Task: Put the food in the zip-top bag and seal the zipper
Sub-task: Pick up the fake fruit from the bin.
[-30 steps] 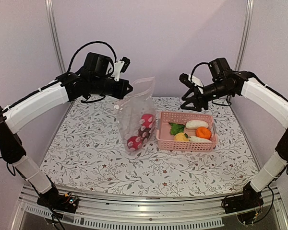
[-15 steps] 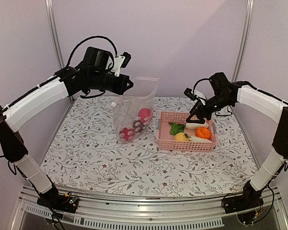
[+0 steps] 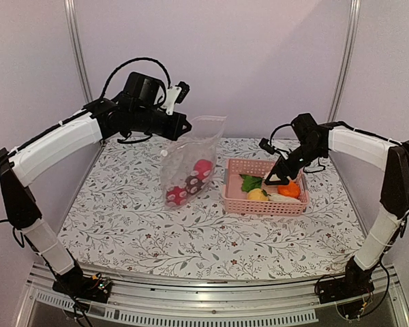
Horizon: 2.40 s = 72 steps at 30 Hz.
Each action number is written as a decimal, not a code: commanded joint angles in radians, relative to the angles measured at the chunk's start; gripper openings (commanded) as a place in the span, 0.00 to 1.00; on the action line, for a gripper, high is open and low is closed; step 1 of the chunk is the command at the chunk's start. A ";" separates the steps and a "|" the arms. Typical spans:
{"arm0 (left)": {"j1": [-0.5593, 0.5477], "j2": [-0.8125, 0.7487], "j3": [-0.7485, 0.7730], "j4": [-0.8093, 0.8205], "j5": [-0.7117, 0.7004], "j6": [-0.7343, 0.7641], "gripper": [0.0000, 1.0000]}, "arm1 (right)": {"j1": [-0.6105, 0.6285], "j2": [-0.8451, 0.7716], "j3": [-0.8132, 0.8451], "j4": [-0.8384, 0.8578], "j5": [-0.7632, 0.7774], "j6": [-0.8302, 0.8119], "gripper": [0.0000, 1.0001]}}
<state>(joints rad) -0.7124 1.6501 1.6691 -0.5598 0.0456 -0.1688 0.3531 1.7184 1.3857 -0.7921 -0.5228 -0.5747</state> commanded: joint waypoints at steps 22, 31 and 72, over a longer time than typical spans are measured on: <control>0.008 -0.052 -0.095 0.035 -0.011 -0.003 0.00 | 0.049 0.281 0.131 -0.077 -0.036 0.074 0.70; 0.007 -0.059 -0.103 0.039 -0.012 -0.006 0.00 | 0.053 0.321 0.129 -0.112 -0.023 0.064 0.73; 0.008 -0.042 -0.095 0.049 -0.029 -0.016 0.00 | 0.071 -0.008 0.496 -0.003 -0.276 0.076 0.43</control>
<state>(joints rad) -0.7124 1.6138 1.5707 -0.5137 0.0231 -0.1722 0.4057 1.7668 1.8320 -0.8742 -0.7208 -0.5323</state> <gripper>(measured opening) 0.006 0.562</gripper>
